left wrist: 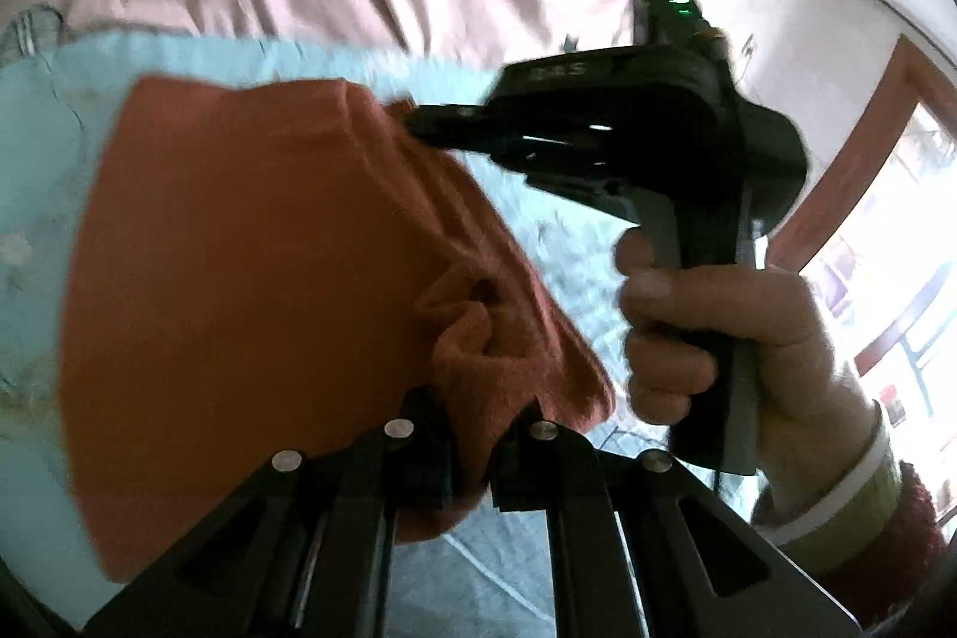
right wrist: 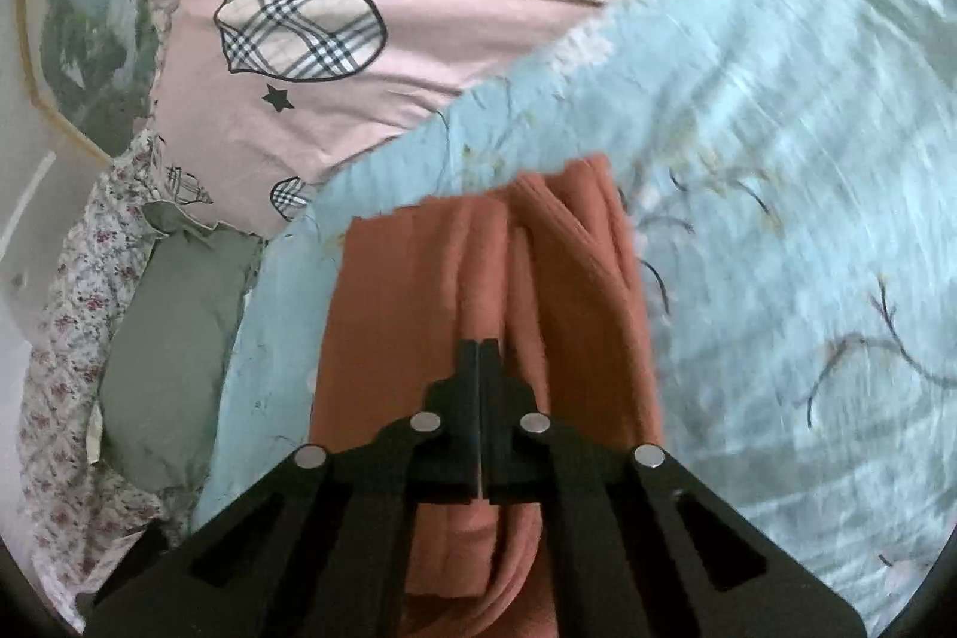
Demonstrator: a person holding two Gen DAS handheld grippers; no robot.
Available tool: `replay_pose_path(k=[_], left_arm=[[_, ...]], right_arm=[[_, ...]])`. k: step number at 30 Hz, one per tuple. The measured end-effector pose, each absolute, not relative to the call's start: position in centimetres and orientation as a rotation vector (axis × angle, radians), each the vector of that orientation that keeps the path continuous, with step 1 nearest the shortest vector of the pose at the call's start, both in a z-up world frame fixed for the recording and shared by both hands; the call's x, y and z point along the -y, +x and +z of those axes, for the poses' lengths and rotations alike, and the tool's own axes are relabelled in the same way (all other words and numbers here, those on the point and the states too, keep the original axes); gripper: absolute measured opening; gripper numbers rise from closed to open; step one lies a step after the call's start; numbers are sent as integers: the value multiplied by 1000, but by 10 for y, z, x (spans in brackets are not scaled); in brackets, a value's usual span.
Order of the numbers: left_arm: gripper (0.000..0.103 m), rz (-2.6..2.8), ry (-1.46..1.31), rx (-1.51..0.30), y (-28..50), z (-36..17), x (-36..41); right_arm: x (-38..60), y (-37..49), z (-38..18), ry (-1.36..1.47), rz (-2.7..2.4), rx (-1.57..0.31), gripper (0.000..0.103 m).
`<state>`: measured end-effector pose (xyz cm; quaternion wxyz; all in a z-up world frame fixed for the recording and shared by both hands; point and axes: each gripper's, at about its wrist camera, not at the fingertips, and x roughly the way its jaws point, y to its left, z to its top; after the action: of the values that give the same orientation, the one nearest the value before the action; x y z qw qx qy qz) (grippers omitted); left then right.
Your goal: Fold small clothes
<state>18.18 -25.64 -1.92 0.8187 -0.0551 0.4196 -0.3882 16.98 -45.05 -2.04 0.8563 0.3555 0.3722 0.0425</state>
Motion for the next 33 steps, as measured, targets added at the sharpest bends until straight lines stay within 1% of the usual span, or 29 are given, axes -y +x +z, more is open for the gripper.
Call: replay_pose_path(k=[2, 3, 4, 5, 6, 8, 11, 12, 13, 14, 15, 17, 22, 24, 26, 28, 31, 33], left_arm=[[6, -820, -126, -928, 184, -31, 261], [6, -821, -142, -939, 185, -35, 260], [6, -826, -161, -945, 186, -37, 257], [6, -830, -177, -947, 187, -38, 254], [6, -835, -196, -948, 189, -37, 250], [6, -840, -226, -947, 190, -35, 243], [6, -846, -252, -933, 188, -29, 233], [6, -848, -259, -927, 190, -27, 230], [6, -850, -264, -923, 190, -23, 230], [6, -853, -272, -918, 190, -21, 228], [6, -857, -277, -912, 190, -19, 226], [6, -861, -271, -906, 188, -17, 225], [6, -874, -256, -869, 184, 3, 227], [6, -898, -259, -834, 181, 16, 230], [7, -929, -259, -819, 178, 24, 239], [7, -950, -242, -824, 175, 22, 254], [7, -963, -214, -881, 177, 0, 278], [7, -948, -199, -948, 181, -20, 291]], right_arm=[[452, 165, -24, 776, 99, -773, 5], [451, 164, -24, 781, 110, -769, 16], [449, 163, -24, 781, 120, -765, 28], [444, 164, -23, 774, 128, -764, 58], [439, 165, -22, 758, 134, -764, 74], [426, 171, -21, 721, 148, -774, 74], [414, 188, -33, 706, 121, -854, 74], [412, 192, -37, 707, 123, -865, 68], [409, 196, -40, 708, 133, -875, 60], [405, 203, -44, 707, 142, -893, 35], [403, 207, -45, 706, 145, -905, 17], [399, 211, -39, 687, 148, -895, 17], [398, 190, 20, 594, 191, -722, 15], [402, 180, 34, 526, 170, -693, 15], [411, 175, 30, 476, 110, -721, 15], [427, 171, 10, 486, 59, -777, 15], [445, 168, -31, 522, 9, -867, 15], [450, 165, -42, 544, 12, -871, 15]])
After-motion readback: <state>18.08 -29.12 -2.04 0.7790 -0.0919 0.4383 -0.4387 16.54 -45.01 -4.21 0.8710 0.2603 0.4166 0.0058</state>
